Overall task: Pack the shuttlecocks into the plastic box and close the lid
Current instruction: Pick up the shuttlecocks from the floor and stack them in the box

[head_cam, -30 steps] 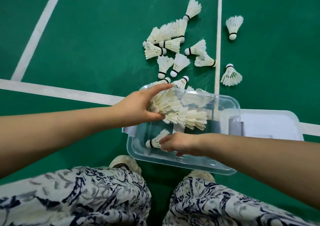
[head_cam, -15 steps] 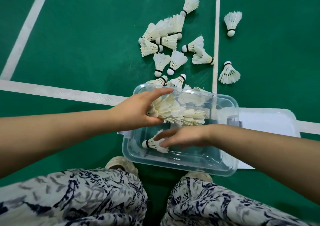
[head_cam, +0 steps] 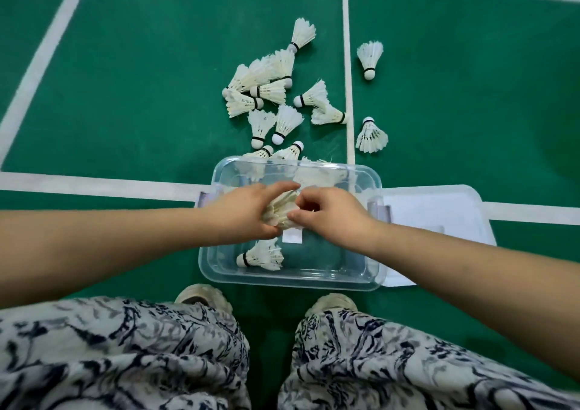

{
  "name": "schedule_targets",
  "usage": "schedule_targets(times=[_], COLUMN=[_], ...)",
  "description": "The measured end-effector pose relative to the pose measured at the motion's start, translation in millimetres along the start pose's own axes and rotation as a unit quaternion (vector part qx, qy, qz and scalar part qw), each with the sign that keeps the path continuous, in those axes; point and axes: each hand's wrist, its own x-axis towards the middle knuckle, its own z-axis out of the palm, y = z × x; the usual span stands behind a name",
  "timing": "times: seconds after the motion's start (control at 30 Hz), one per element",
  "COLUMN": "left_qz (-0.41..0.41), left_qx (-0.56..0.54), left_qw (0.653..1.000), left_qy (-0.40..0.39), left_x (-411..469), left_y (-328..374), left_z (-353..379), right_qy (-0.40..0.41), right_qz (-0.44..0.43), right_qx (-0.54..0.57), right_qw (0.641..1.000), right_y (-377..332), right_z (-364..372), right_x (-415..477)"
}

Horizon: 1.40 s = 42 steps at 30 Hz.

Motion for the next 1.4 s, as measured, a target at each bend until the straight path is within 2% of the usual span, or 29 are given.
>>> schedule_targets(times=[0.2, 0.33, 0.5, 0.63, 0.97, 1.23, 1.4], left_qz=[-0.027, -0.067, -0.073, -0.068, -0.075, -0.094, -0.085], left_qx=[0.024, 0.026, 0.013, 0.004, 0.0, 0.021, 0.014], left_qw=[0.999, 0.997, 0.997, 0.998, 0.997, 0.993, 0.995], left_qy=[-0.011, -0.011, -0.003, -0.009, -0.028, -0.063, -0.055], left_x=[-1.2, -0.3, 5.5, 10.5, 13.5, 10.0, 8.5], left_y=[-1.9, -15.9, -16.3, -17.7, -25.5, -25.5, -25.8], left_z=[4.8, 6.2, 2.4, -0.8, -6.4, -2.1, -3.5], right_qy=[0.016, 0.051, -0.038, -0.077, -0.109, -0.17, -0.192], right_qz=[0.053, 0.061, 0.03, 0.021, 0.056, 0.014, 0.024], right_qx=[0.091, 0.042, -0.089, -0.139, -0.069, -0.15, -0.161], right_qw=[0.994, 0.996, 0.995, 0.987, 0.99, 0.974, 0.968], right_y=[14.9, 24.7, 36.7, 44.9, 44.6, 53.8, 52.3], right_z=[-0.3, -3.3, 6.0, 20.4, 54.9, 72.3, 65.0], right_x=[-2.6, 2.7, 4.1, 9.3, 24.1, 24.5, 28.2])
